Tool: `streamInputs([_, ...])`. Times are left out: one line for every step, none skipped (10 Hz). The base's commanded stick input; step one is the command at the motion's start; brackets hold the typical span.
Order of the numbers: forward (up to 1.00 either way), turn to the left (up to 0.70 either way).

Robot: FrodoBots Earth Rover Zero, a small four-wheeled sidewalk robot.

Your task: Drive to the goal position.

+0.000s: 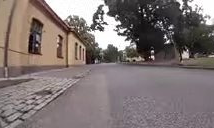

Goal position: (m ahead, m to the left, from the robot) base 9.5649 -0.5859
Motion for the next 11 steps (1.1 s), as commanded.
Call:
streamInputs([0.7,0.04])
streamInputs([0.7,0.04])
streamInputs([0.7,0.04])
streamInputs([0.7,0.04])
streamInputs([0.7,0.04])
streamInputs([0.7,0.04])
streamInputs([0.7,0.04])
streamInputs([0.7,0.04])
streamInputs([0.7,0.04])
streamInputs([0.7,0.04])
streamInputs([0.7,0.04])
